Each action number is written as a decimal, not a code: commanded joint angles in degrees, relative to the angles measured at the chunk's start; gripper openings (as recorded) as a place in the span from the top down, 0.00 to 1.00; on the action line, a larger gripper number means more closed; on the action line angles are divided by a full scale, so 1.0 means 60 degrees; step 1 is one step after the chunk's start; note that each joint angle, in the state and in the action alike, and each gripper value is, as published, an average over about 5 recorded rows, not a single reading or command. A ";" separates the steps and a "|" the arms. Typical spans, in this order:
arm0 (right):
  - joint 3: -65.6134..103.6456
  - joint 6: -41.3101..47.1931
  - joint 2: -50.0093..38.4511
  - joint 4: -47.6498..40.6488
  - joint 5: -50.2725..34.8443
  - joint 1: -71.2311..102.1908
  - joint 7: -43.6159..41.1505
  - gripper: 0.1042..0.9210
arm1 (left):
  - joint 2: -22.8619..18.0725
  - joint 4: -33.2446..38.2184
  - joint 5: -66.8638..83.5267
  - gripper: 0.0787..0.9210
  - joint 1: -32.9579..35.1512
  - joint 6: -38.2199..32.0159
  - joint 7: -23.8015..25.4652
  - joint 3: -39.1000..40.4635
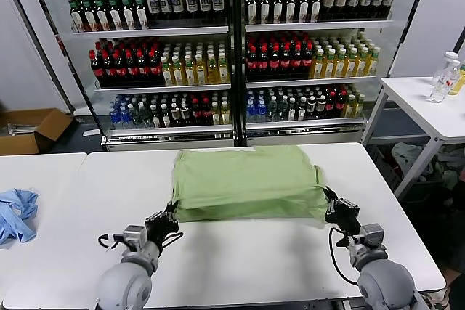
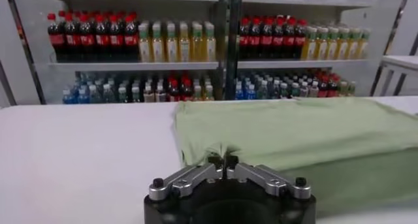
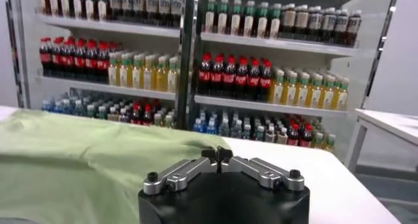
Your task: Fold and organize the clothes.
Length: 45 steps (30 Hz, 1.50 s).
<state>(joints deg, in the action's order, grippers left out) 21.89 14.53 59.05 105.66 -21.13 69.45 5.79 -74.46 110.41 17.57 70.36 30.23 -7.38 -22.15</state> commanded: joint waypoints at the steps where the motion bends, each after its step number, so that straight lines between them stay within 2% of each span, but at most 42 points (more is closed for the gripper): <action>1: -0.0706 0.0265 0.0162 -0.1036 0.0552 -0.0789 -0.0030 0.98 | -0.0207 -0.1927 -0.1353 0.99 -0.1355 -0.0002 -0.0071 0.0553; 6: -0.0844 0.0355 0.0389 -0.1109 0.0769 -0.0723 -0.0158 0.82 | -0.0273 -0.1845 -0.1505 0.91 -0.1139 -0.0050 -0.0228 0.0505; 15: -0.0454 0.0512 0.0428 -0.1198 0.0634 -0.0341 0.0167 0.50 | -0.0150 -0.1714 -0.1472 0.61 -0.0509 0.0107 -0.0606 0.0268; 24: -0.0707 0.1136 0.0633 -0.1742 0.0087 -0.0693 0.0352 0.19 | -0.0182 -0.1866 -0.1164 0.30 -0.0605 0.0466 -0.0440 0.0430; 26: -0.0754 0.1187 0.0641 -0.1718 -0.0121 -0.0701 0.0341 0.17 | -0.0158 -0.1812 -0.1021 0.28 -0.0590 0.0470 -0.0333 0.0454; 29: -0.0764 0.1161 0.0598 -0.1623 -0.0353 -0.0600 0.0299 0.22 | -0.0097 -0.1639 -0.0724 0.36 -0.0468 0.0480 -0.0066 0.0469; 34: -0.0707 0.1061 0.0388 -0.1369 -0.0590 -0.0343 0.0209 0.40 | 0.0031 -0.1366 -0.0387 0.54 -0.0192 0.0497 0.0303 0.0457; 38: -0.0633 0.0984 0.0121 -0.1052 -0.0694 -0.0037 0.0136 0.54 | 0.0136 -0.1128 -0.0048 0.70 0.0132 0.0500 0.0290 0.0355; 45: -0.0231 0.0951 -0.0416 0.0344 -0.0730 0.1200 0.0141 0.79 | 0.0500 0.0421 0.0111 0.93 0.1545 0.0495 0.0209 -0.0023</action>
<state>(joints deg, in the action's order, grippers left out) 19.48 19.94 58.75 101.68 -24.54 71.19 6.58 -73.12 104.11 15.73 70.91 32.73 -6.81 -20.62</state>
